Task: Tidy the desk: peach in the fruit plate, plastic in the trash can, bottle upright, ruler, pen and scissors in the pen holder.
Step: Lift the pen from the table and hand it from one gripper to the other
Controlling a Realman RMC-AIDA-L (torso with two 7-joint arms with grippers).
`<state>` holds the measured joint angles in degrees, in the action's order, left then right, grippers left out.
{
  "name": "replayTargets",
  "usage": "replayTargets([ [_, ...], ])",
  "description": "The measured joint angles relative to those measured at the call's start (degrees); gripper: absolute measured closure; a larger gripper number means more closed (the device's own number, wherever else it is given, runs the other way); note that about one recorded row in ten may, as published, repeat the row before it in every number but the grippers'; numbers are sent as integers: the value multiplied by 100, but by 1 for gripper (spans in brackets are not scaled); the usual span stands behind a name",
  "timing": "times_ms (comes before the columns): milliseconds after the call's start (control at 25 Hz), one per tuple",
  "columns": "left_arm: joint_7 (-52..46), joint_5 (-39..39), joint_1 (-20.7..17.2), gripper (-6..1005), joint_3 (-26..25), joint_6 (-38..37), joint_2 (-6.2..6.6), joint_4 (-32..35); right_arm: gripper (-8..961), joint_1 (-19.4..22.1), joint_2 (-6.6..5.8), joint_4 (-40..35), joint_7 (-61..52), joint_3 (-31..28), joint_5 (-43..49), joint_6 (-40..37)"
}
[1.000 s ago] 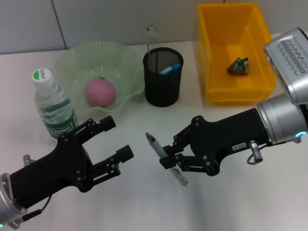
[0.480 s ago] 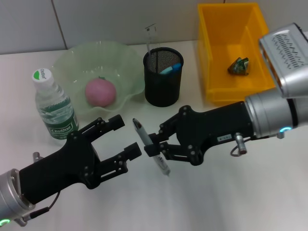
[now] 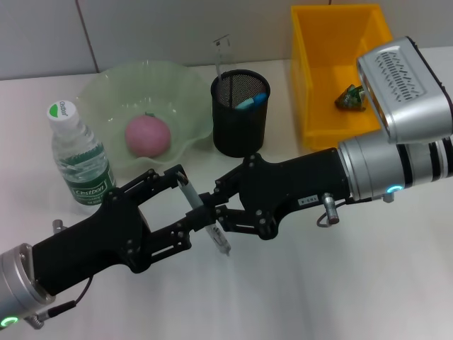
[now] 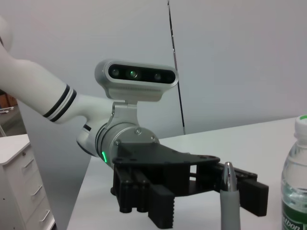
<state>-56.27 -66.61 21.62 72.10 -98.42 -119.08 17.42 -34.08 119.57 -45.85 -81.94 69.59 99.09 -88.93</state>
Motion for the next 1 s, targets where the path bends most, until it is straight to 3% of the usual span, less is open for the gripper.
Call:
replayTargets([
  [320,2,0,25,202,-11,21,-1,-61,822,-89,1,120,22,28,-29,50],
  [600,38,0,25,271,-18,24,0,-140,823,-212,2,332,145,58,-174,51],
  [720,40,15,27,431,-22,13,0,-156,823,-214,0,334,154,57,-178,52],
  [1000,44,189,25,510,21,-4,0,-174,823,-213,-4,362,165,54,-180,51],
])
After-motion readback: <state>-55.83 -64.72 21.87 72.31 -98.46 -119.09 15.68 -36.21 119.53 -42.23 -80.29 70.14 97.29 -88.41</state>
